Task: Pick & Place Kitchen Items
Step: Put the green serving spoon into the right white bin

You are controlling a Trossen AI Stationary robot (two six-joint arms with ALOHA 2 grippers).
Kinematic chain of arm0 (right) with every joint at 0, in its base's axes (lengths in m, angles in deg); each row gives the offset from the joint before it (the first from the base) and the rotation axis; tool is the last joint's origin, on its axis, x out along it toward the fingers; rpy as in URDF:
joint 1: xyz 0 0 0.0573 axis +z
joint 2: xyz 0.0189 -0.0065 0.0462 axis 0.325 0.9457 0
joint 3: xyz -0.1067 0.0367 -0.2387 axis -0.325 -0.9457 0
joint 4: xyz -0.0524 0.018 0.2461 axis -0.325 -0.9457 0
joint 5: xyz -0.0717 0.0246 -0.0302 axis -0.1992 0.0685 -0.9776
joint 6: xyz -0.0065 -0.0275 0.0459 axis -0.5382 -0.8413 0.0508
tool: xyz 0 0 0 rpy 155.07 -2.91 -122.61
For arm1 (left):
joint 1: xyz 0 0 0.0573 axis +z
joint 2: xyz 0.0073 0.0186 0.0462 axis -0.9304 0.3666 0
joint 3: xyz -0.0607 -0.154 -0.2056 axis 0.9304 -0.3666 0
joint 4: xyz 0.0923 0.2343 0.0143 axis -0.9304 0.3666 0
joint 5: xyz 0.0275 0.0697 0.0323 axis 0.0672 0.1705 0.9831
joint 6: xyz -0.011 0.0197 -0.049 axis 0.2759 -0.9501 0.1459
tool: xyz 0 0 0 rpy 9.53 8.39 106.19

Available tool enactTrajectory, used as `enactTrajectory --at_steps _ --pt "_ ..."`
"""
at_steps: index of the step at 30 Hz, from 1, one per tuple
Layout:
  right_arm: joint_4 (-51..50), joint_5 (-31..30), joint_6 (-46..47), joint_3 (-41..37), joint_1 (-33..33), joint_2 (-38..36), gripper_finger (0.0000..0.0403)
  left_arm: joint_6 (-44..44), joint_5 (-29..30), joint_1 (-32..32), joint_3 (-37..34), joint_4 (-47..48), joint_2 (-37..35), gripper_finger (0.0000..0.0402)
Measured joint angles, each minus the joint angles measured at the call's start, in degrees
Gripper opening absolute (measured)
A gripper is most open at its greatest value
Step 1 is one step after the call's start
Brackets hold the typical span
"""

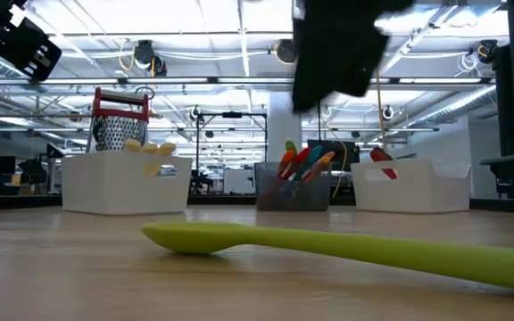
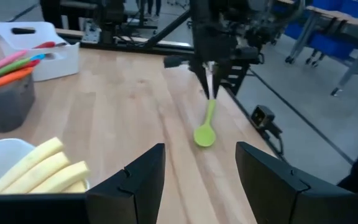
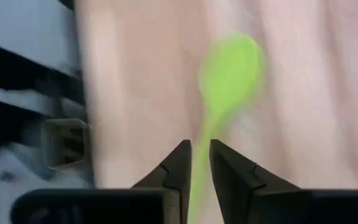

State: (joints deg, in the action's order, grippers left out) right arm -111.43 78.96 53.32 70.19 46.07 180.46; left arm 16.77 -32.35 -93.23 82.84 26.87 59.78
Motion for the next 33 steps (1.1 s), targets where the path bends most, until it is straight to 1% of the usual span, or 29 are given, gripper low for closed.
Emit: enactTrajectory --at_steps 5,9,15,22,26,33 --pt "-5.3 1.7 -5.1 5.4 0.4 4.9 0.0032 0.0 1.7 0.0 0.0 0.2 0.0 0.02" --pt "-6.0 1.9 -7.5 8.1 0.8 7.3 0.0016 0.3 2.0 0.0 0.0 0.4 0.0 0.02" --pt "-7.3 1.7 -6.4 8.2 0.3 7.1 0.0002 0.1 3.0 0.0 0.0 0.5 0.0 0.02" --pt "-6.9 1.9 -6.6 8.2 0.8 7.2 0.0001 0.1 3.2 0.0 0.0 0.5 0.0 0.02" --pt "-7.0 4.5 -6.4 8.2 0.1 7.2 0.0 0.1 3.2 0.0 0.0 0.5 0.0 0.02" --pt "-7.0 4.8 -6.4 8.2 -0.8 7.2 0.0 0.2 3.2 0.0 0.0 0.5 0.0 0.02"
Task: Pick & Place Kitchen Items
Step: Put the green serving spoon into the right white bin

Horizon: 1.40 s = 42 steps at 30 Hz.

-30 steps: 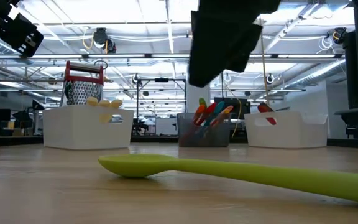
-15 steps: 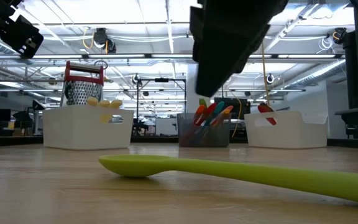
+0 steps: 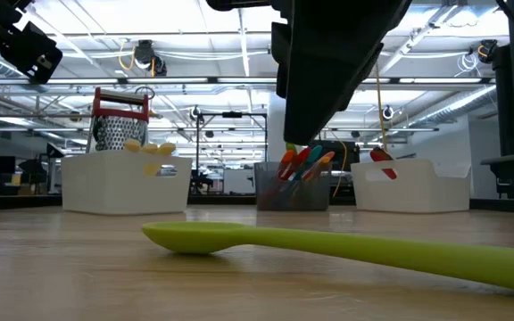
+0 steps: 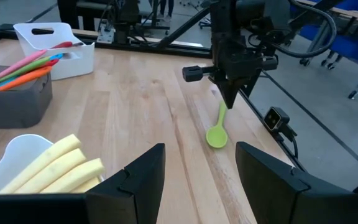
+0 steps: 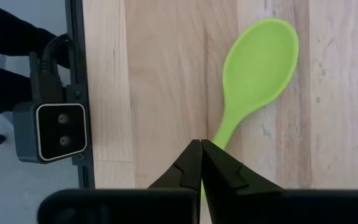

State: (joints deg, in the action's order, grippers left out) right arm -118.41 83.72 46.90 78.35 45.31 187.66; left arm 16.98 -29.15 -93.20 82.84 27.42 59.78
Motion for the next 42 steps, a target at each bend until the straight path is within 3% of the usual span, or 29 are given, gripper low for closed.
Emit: enactTrajectory --at_steps 42 --pt "0.5 -3.1 3.3 -0.1 -2.0 0.0 0.0 -0.1 0.0 0.0 0.0 0.0 0.0 0.02"
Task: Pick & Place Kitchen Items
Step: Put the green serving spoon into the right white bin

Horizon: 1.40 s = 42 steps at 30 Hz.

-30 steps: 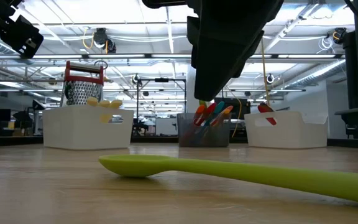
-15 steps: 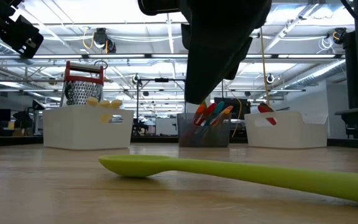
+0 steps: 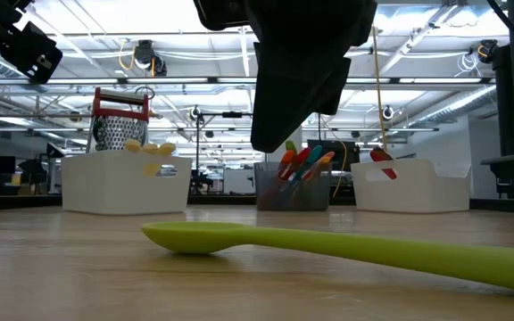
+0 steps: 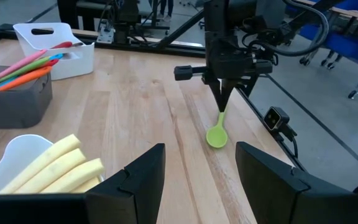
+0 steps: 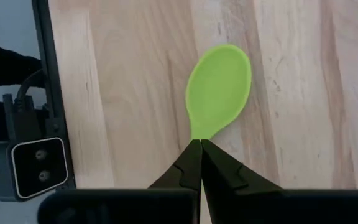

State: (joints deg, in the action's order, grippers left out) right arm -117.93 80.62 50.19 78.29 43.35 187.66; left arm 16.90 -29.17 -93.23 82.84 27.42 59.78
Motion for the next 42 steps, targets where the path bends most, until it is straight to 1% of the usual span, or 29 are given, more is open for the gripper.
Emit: enactTrajectory --at_steps 5,8,11,16,18,22,26,32,35,38,42 --pt "0.0 0.1 1.2 0.0 -0.4 0.0 0.0003 0.0 0.0 0.0 0.0 0.0 0.0 0.02" --pt "0.0 0.2 1.2 0.0 -0.7 0.0 0.002 0.0 0.0 0.0 0.0 0.0 0.0 0.02" --pt "-0.1 1.7 1.3 0.0 -0.8 0.0 0.0053 0.0 0.0 0.0 0.0 0.0 0.0 0.02" --pt "-0.2 3.7 2.7 -0.8 -0.7 0.0 0.0121 0.0 0.0 0.0 0.0 0.0 0.0 0.02" --pt "-0.5 5.7 2.8 -1.6 -0.6 0.0 0.0146 0.0 0.0 0.0 0.0 0.0 0.0 0.02" --pt "0.9 8.9 2.8 -2.9 -0.7 0.0 0.0174 -0.1 0.0 0.0 0.0 0.1 0.0 0.02" --pt "1.4 9.1 2.8 -3.6 -0.7 0.0 0.0179 -0.2 0.0 0.0 0.0 0.1 0.0 0.02" --pt "3.3 9.1 2.8 -3.6 -0.7 0.0 0.0168 -0.4 0.0 0.0 0.0 0.2 0.0 0.02" --pt "5.5 8.9 2.8 -3.6 -0.7 0.0 0.0167 -0.6 0.0 0.0 0.0 0.2 0.0 0.02" --pt "5.3 8.3 2.7 -3.6 -0.7 0.1 0.0167 -0.6 0.0 0.0 0.0 0.2 0.0 0.02" --pt "6.7 9.3 3.2 -3.6 -0.6 2.3 0.0167 -0.6 0.0 0.0 0.0 0.2 0.0 0.02"
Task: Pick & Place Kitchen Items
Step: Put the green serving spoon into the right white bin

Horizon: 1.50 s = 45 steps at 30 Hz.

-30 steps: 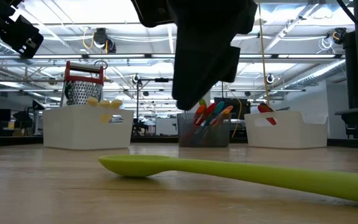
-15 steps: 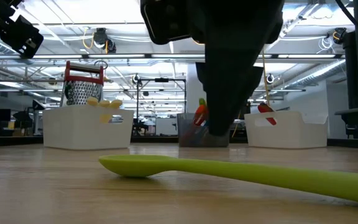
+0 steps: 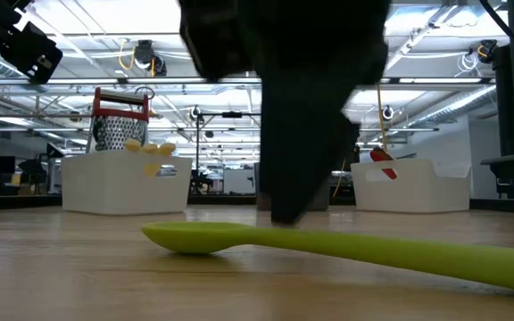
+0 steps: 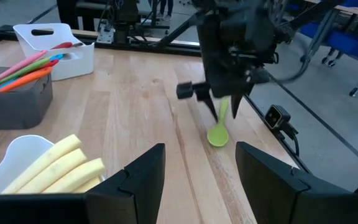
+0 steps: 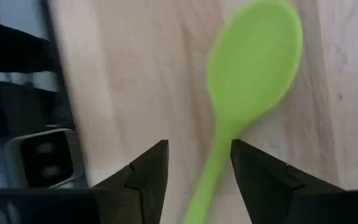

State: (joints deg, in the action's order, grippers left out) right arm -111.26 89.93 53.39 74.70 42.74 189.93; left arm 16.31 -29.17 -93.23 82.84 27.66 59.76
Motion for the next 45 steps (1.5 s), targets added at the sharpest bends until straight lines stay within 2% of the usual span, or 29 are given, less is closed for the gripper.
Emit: enactTrajectory --at_steps 9,15,19,24,28,34,45 --pt "0.4 1.2 2.8 0.3 0.7 5.5 0.0166 -0.1 0.0 0.0 0.0 -0.1 0.0 0.02" --pt "-4.8 -4.9 5.6 0.2 1.0 6.1 0.0158 -0.1 0.0 0.0 0.0 0.0 0.0 0.02" --pt "-8.8 -7.4 5.6 0.2 1.7 6.6 0.0116 -0.1 0.0 0.0 0.0 0.0 0.0 0.02" --pt "-11.1 -6.6 10.4 0.2 1.8 7.5 0.0026 -0.2 0.0 0.0 0.0 0.0 0.0 0.02" --pt "-10.2 -5.7 14.2 0.1 1.3 7.2 0.0023 -0.8 0.0 0.0 0.0 -0.1 0.0 0.02" --pt "-5.1 -5.1 17.2 -0.2 -0.2 2.4 0.0023 -1.7 0.0 0.0 0.0 -0.3 0.0 0.02" --pt "0.0 -15.8 25.4 -0.2 -4.3 -12.4 0.0023 -2.6 0.0 0.0 0.0 -0.5 0.0 0.02"
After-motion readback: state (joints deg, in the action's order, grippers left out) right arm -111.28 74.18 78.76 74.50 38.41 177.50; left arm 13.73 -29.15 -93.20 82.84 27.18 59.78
